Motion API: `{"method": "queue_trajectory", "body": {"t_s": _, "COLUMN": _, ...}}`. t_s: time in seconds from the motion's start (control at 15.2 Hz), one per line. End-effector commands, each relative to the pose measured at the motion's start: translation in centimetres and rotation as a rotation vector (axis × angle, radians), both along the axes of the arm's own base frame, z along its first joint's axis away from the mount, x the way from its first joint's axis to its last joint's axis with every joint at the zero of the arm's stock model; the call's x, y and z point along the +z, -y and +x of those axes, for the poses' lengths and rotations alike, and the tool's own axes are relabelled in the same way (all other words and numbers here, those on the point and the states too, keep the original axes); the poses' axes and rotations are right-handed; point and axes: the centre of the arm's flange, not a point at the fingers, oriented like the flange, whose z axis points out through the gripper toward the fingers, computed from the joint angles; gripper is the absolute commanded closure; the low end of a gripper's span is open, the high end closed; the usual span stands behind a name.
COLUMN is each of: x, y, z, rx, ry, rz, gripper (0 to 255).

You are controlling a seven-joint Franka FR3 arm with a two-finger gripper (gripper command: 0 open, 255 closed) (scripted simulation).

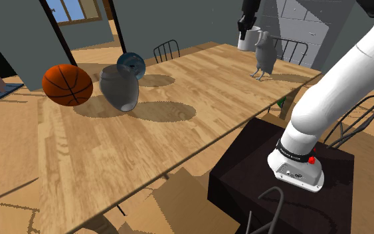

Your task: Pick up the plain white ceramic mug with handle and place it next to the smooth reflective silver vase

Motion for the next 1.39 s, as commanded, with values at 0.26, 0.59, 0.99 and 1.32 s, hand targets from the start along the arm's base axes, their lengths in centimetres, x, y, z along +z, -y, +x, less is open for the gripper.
{"method": "queue_trajectory", "body": {"t_s": 0.26, "x": 3.2, "y": 0.0, "z": -0.1, "rx": 0.000, "ry": 0.000, "rz": 0.000, "gripper": 255}}
{"method": "queue_trajectory", "body": {"t_s": 0.59, "x": 5.8, "y": 0.0, "z": -0.1, "rx": 0.000, "ry": 0.000, "rz": 0.000, "gripper": 255}}
{"method": "queue_trajectory", "body": {"t_s": 0.99, "x": 5.8, "y": -7.0, "z": 3.6, "rx": 0.000, "ry": 0.000, "rz": 0.000, "gripper": 255}}
{"method": "queue_trajectory", "body": {"t_s": 1.32, "x": 5.8, "y": -12.8, "z": 6.7, "rx": 0.000, "ry": 0.000, "rz": 0.000, "gripper": 255}}
